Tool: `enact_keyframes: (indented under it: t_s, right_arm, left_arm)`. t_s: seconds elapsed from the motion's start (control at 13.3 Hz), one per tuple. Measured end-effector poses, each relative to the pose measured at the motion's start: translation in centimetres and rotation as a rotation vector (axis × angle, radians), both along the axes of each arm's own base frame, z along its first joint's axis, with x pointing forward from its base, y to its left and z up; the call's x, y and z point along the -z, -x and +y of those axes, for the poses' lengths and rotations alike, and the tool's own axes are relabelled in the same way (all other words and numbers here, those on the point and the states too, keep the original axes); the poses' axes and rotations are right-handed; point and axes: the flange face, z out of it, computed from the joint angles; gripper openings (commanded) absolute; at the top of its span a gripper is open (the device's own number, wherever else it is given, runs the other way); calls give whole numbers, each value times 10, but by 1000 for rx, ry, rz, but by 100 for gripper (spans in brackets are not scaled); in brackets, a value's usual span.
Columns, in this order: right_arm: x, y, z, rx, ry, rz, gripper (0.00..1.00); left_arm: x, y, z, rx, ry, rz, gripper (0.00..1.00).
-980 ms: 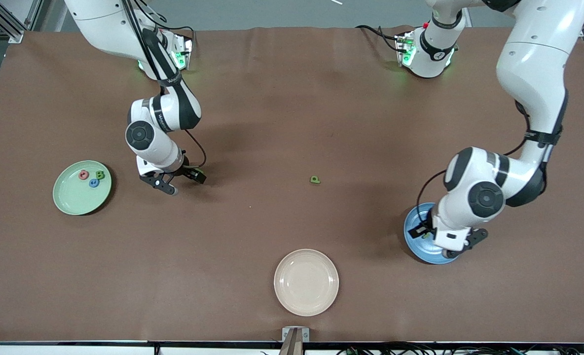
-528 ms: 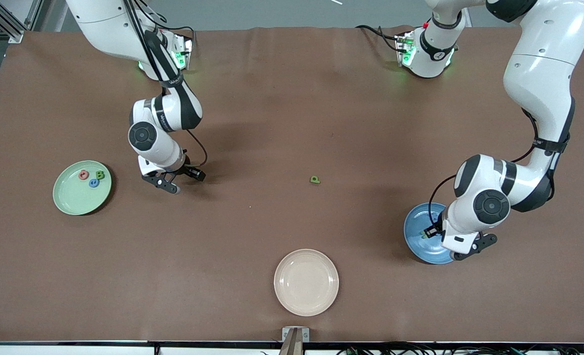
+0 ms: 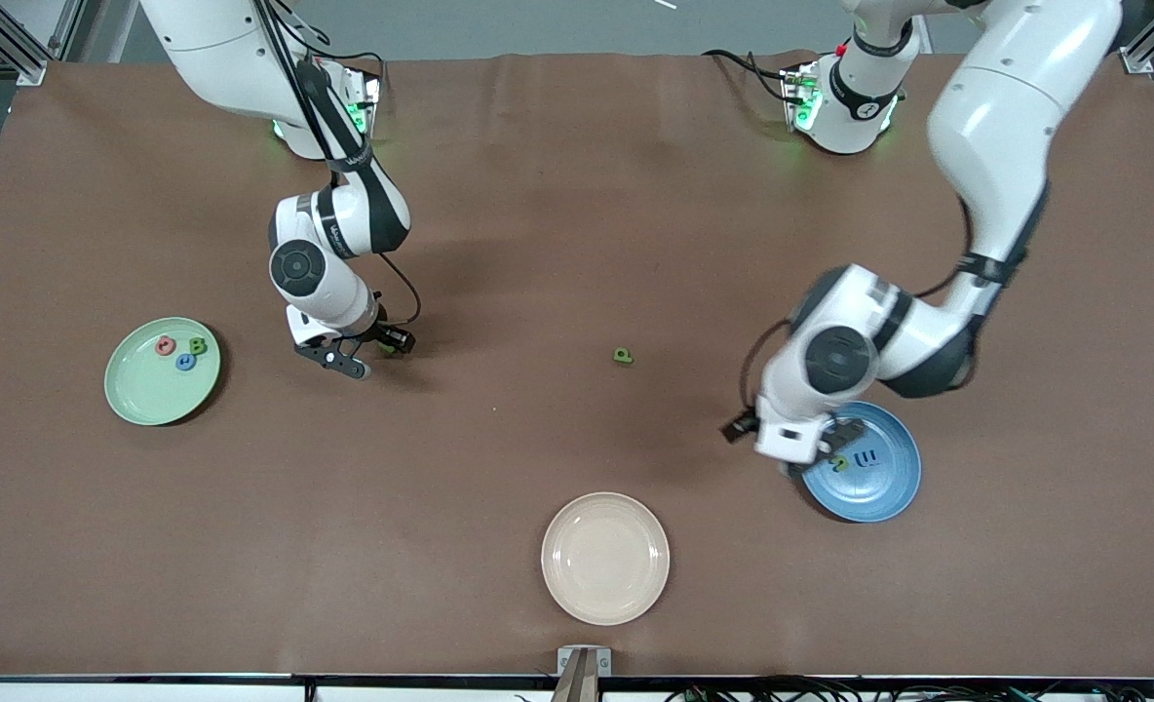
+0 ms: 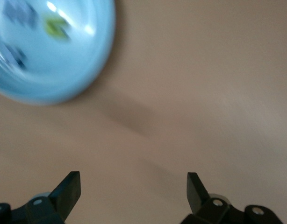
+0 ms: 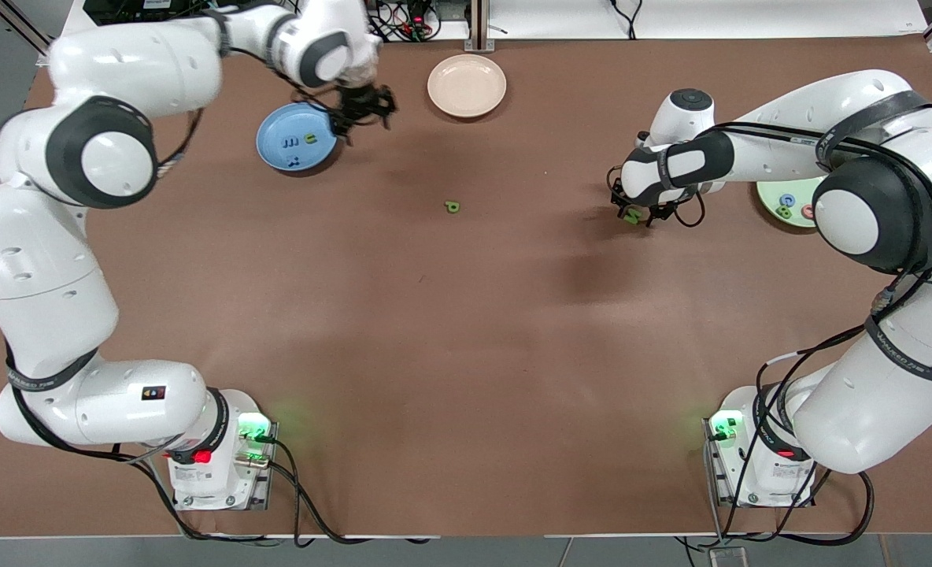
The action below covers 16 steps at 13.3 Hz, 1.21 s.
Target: Sort upper and lower case letters into plates
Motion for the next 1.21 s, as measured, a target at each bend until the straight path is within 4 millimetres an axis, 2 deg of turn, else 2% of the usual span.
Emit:
enact_keyframes:
  t_s: [0.23, 0.45, 0.53, 0.68, 0.83, 0.98, 1.06, 1.21]
  right_arm:
    - [-1, -1, 2, -3, -3, -8, 44]
    - [-3, -2, 5, -7, -6, -13, 32]
    - [-3, -2, 5, -7, -6, -14, 27]
    - [-4, -1, 4, -6, -7, -14, 23]
    - [-4, -1, 4, -6, -7, -14, 20]
    - [-4, -2, 4, -6, -7, -13, 20]
    - [-4, -2, 3, -4, -6, -7, 20]
    - [-14, -9, -4, -3, -3, 41, 20]
  left_arm:
    - [11, 49, -84, -6, 10, -5, 99]
    - [44, 81, -130, -150, 32, 6, 88]
    - [54, 88, -139, -231, 41, 9, 83]
    - [75, 99, -149, -382, 75, -4, 74]
    - [91, 112, -150, -438, 66, -21, 69]
    - [98, 120, -151, -447, 53, -18, 62]
    - [99, 121, -151, -448, 50, -16, 55]
    - [98, 121, -151, -449, 55, -19, 24]
